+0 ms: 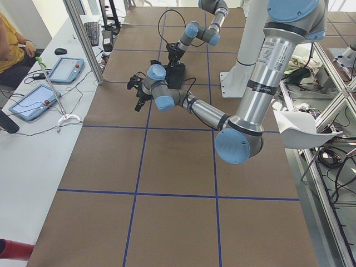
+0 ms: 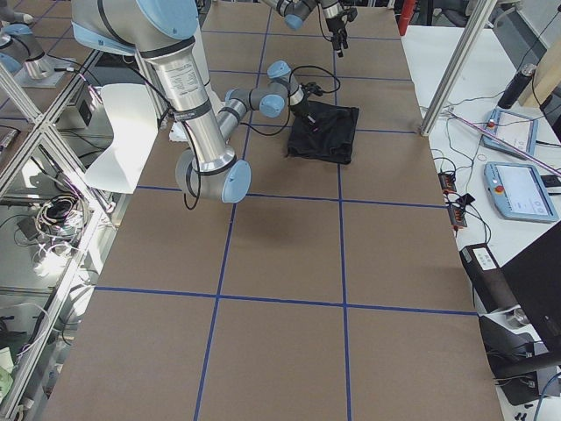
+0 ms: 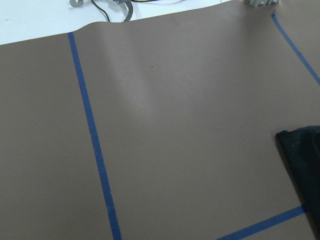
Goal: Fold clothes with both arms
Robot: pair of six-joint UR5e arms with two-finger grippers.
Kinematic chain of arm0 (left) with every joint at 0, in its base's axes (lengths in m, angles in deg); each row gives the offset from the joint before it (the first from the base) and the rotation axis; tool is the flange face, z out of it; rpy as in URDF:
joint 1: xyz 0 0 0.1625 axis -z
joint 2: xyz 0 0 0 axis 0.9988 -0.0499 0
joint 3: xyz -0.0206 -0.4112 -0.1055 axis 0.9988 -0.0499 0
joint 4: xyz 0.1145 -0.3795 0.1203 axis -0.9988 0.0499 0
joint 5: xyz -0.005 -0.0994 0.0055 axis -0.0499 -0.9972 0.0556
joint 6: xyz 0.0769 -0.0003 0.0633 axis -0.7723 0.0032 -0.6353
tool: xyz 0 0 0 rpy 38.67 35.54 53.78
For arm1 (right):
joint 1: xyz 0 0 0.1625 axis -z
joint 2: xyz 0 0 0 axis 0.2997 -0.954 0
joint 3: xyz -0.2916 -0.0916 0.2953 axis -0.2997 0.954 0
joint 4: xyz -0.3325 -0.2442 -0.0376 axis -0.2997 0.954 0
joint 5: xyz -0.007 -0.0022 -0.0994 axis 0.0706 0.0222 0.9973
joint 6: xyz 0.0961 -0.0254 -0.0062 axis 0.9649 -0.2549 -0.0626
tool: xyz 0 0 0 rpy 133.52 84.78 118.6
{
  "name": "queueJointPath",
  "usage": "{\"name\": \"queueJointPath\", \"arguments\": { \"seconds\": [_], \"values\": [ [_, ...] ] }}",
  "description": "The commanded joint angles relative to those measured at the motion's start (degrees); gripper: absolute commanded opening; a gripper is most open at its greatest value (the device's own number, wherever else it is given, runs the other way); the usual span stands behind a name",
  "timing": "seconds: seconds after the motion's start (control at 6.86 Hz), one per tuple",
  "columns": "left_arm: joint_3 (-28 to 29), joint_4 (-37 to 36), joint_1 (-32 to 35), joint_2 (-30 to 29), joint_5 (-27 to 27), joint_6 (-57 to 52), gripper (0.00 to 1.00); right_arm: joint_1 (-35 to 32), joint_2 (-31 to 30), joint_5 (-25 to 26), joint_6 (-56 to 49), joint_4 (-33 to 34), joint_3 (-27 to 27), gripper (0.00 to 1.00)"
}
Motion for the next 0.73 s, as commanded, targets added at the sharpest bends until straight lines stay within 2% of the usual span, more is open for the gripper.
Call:
{"name": "queueJointPath", "arguments": {
  "seconds": [0.0,0.15,0.29,0.44,0.58],
  "values": [
    [0.18,0.00,0.00,-0.07,0.09,0.00,1.00,-3.82,0.10,-2.44,-0.63,0.06,0.12,0.00],
    [0.18,0.00,0.00,-0.07,0.00,0.00,1.00,-5.93,0.62,-2.45,-0.63,-0.03,1.42,0.00],
    [0.10,0.00,0.00,-0.07,0.00,0.00,1.00,-8.04,4.71,-2.89,-0.55,-0.03,6.57,0.00],
    [0.10,0.00,0.00,-0.07,0.00,0.00,1.00,-9.54,11.80,-3.06,-0.28,-0.90,15.93,0.00],
    [0.01,0.00,0.00,-0.07,0.00,0.00,1.00,-10.08,14.40,-2.89,-0.11,-8.48,25.16,0.00]
  ]
}}
